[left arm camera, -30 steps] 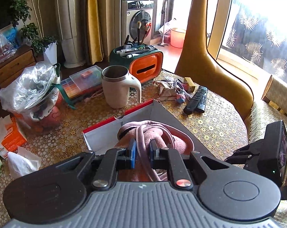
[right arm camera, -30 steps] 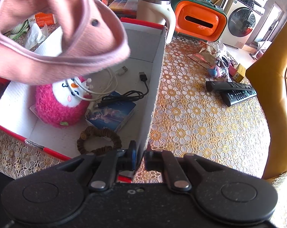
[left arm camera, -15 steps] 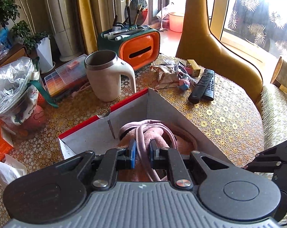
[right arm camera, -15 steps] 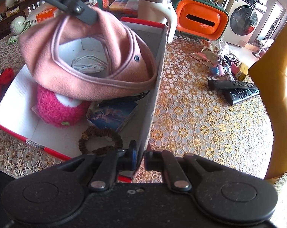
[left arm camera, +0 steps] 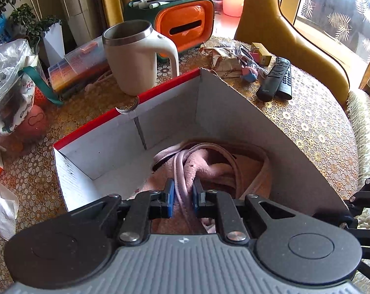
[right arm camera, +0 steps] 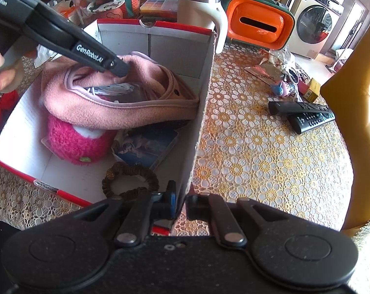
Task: Organize objects
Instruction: 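Carry the pink cloth bag into the shoebox and open the left tool, then move the left tool back to the red cloth on the table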
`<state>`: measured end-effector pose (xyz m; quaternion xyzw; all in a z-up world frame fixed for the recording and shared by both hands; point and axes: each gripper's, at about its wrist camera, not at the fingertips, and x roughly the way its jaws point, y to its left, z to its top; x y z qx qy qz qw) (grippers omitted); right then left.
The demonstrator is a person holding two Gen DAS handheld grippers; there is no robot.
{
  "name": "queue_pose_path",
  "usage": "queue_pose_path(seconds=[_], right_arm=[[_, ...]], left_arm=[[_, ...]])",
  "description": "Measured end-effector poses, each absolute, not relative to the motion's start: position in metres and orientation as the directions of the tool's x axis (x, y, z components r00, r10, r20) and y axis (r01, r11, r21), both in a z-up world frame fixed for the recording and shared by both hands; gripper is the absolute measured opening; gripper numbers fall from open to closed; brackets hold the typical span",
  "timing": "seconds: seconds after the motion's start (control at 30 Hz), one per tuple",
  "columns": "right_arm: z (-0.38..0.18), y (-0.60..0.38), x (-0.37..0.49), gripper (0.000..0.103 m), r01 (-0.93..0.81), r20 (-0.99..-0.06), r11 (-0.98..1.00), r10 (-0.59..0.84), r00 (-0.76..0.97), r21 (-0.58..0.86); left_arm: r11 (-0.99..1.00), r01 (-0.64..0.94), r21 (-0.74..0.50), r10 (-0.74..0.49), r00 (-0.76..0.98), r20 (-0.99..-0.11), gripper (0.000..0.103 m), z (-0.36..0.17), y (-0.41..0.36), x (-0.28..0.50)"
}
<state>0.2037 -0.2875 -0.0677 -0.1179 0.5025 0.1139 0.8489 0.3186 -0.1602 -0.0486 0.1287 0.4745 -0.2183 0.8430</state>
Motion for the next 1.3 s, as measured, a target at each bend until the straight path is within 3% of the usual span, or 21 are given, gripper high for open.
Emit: queue_pose_path(seconds=[0.07, 0.13, 0.2, 0.27, 1.3], right_arm=[[-0.068, -0.288, 0.204, 0.007, -0.309, -0.880, 0.947, 0.074, 0.469, -0.086], [-0.068, -0.288, 0.204, 0.007, -0.308, -0.880, 0.947, 0.073, 0.469, -0.086], [-0.068, -0.288, 0.204, 0.007, -0.307, -0.880, 0.948, 0.073, 0.469, -0.086], [-0.068, -0.288, 0.203, 0.007, -0.307, -0.880, 0.948, 0.073, 0.469, -0.085], [-0.067, -0.282, 0.202, 0.007, -0.302, -0.880, 0.944, 0.030, 0.474, -0.130]], left_arm=[[0.867, 0.498, 0.017, -0.240, 0.447, -0.862, 0.017, -0.051, -0.162, 0.318], [0.865, 0.500, 0.027, -0.233, 0.449, -0.863, 0.027, -0.051, -0.163, 0.317], [0.865, 0.502, 0.025, -0.235, 0.448, -0.863, 0.060, -0.051, -0.163, 0.316], [0.864, 0.503, 0.029, -0.244, 0.468, -0.850, 0.073, -0.048, -0.162, 0.312], [0.865, 0.500, -0.051, -0.364, 0.553, -0.750, 0.073, 0.032, -0.048, 0.211]])
